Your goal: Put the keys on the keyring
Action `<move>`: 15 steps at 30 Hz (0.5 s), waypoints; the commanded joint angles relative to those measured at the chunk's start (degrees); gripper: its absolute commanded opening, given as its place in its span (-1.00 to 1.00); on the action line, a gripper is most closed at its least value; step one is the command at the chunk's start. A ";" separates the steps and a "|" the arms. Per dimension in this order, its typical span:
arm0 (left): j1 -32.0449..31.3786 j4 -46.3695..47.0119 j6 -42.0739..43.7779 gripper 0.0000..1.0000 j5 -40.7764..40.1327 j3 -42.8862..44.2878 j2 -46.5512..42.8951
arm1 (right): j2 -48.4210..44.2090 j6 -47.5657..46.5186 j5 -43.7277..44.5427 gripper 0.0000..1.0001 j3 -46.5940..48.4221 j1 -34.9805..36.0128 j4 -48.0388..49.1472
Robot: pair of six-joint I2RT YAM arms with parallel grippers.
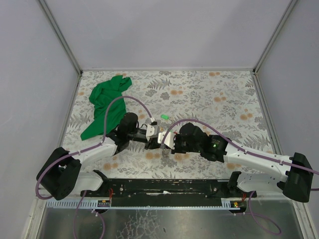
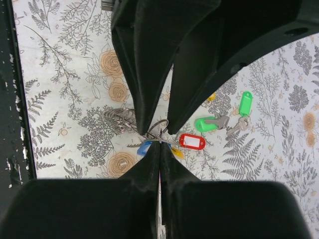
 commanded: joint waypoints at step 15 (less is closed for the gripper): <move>0.34 -3.78 1.55 -0.93 0.10 1.89 -0.59 | -2.14 0.47 1.97 -1.00 1.43 0.49 0.86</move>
